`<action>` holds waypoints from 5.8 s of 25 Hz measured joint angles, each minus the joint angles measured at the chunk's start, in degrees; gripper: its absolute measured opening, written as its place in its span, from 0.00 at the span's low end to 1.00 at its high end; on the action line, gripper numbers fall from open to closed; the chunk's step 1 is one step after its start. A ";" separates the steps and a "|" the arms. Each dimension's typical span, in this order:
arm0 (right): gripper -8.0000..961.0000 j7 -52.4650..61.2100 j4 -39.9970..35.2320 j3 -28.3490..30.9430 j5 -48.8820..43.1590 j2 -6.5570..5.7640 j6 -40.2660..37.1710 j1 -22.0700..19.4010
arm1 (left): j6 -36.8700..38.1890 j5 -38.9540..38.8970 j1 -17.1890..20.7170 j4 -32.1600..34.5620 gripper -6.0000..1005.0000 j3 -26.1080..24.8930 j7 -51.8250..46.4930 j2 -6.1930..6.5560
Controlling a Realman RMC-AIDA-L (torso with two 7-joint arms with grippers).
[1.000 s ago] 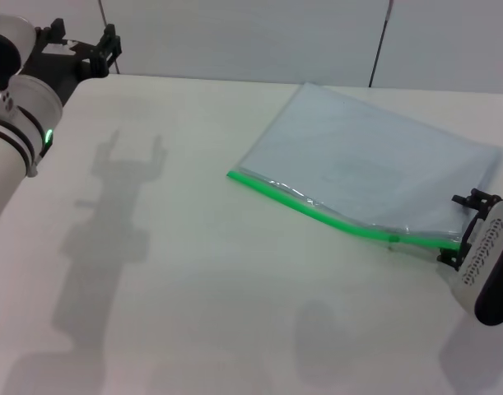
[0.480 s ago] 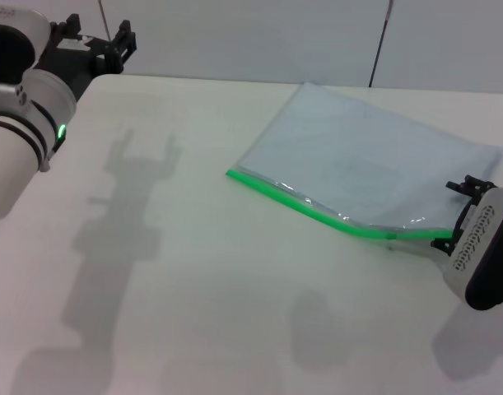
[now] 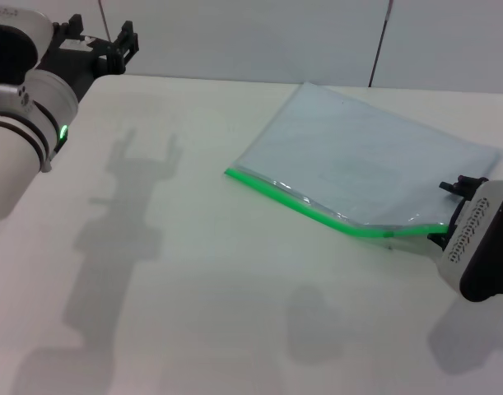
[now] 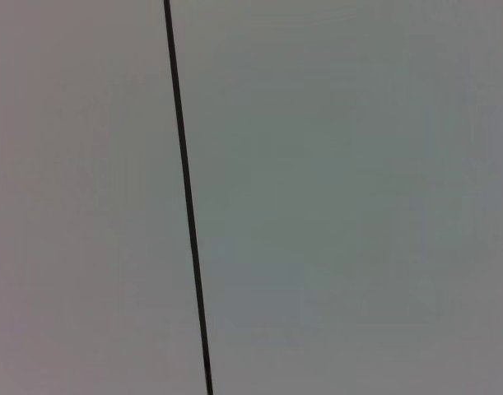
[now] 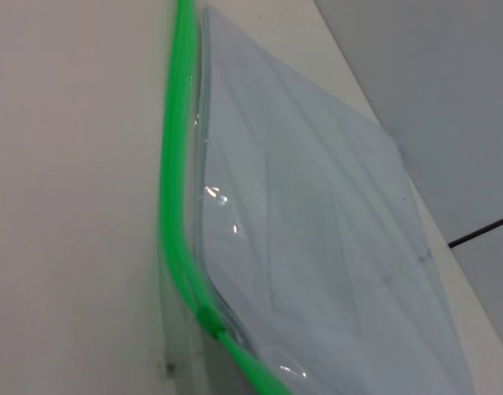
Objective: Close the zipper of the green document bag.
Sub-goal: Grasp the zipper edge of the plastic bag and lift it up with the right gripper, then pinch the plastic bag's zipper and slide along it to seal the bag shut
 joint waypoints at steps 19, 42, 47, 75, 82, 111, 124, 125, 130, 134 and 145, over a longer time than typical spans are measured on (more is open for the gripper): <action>0.29 11.35 -5.33 -1.58 -9.24 -0.03 -8.20 0.71 | -4.43 0.08 0.12 -1.84 0.74 -0.55 3.98 0.02; 0.08 11.59 -21.46 -1.27 -8.14 -0.19 -12.56 -4.92 | -44.41 -0.13 -4.01 -13.42 0.74 -2.08 26.11 1.40; 0.06 11.10 -22.08 -1.11 -5.74 -0.31 -12.99 -4.62 | -46.23 -0.37 -5.01 -13.43 0.74 -1.50 31.35 0.99; 0.06 10.97 -24.54 -1.35 -5.73 -0.33 -14.27 -4.71 | -46.21 -8.45 -8.73 -8.44 0.62 1.90 49.09 -0.31; 0.06 10.97 -24.54 -1.27 -5.73 -0.33 -14.31 -4.49 | -45.03 -15.74 -9.85 -5.42 0.62 2.84 55.86 -0.35; 0.06 11.01 -23.83 -1.10 -5.73 -0.33 -14.32 -3.82 | -30.91 -18.29 -11.40 -1.40 0.49 12.83 62.34 -0.42; 0.06 11.12 -23.06 -1.10 -5.73 -0.33 -14.45 -3.60 | -30.66 -21.11 -10.69 -3.54 0.49 14.18 62.44 -0.38; 0.06 11.12 -23.04 -1.10 -5.73 -0.33 -14.46 -3.60 | -30.66 -21.15 -10.49 -3.63 0.49 14.27 62.44 -0.38; 0.06 11.11 -22.73 -1.10 -5.73 -0.33 -14.45 -3.57 | -30.67 -21.18 -9.73 -3.73 0.49 14.34 62.37 -0.38; 0.06 11.10 -22.38 -1.10 -5.73 -0.33 -14.38 -3.56 | -30.65 -21.19 -9.30 -3.75 0.48 14.35 62.40 -0.37; 0.06 11.06 -22.73 -1.10 -5.73 -0.33 -14.46 -3.55 | -30.42 -21.19 -8.81 -3.88 0.41 13.79 62.50 -0.35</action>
